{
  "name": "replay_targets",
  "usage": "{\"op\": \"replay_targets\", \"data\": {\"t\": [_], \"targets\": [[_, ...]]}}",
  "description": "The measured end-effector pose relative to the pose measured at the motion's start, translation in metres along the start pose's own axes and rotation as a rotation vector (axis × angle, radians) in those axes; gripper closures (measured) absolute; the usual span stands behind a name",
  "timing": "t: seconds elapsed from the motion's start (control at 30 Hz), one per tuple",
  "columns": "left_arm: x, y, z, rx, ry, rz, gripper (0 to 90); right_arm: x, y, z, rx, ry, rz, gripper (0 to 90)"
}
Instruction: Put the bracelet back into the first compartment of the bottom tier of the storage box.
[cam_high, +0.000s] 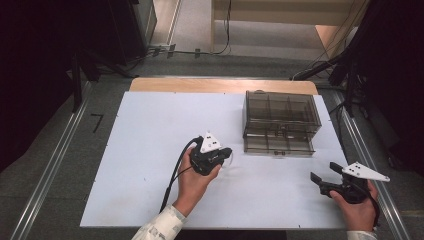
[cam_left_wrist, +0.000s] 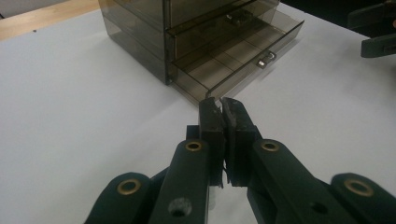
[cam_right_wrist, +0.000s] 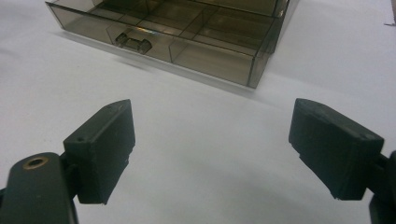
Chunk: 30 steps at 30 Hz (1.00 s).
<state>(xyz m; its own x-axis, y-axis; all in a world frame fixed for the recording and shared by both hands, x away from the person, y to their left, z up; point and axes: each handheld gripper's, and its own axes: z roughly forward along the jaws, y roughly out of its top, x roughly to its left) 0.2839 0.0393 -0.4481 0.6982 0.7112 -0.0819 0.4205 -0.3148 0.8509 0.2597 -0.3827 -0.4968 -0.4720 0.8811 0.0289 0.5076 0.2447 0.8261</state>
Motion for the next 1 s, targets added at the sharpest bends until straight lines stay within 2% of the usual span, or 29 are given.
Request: {"op": "replay_targets", "data": {"t": [0.33,0.73,1.0], "targets": [[-0.002,0.011,0.011,-0.010,-0.014,-0.002,88.7,-0.001,-0.001,0.000,-0.001,0.002,-0.003,12.9],[-0.001,0.022,0.022,-0.017,-0.011,-0.006,88.7,-0.001,0.000,0.001,-0.002,0.006,-0.003,12.9],[-0.001,0.030,0.032,0.001,-0.015,0.000,88.7,-0.002,0.000,0.000,-0.005,0.011,0.003,12.9]]}}
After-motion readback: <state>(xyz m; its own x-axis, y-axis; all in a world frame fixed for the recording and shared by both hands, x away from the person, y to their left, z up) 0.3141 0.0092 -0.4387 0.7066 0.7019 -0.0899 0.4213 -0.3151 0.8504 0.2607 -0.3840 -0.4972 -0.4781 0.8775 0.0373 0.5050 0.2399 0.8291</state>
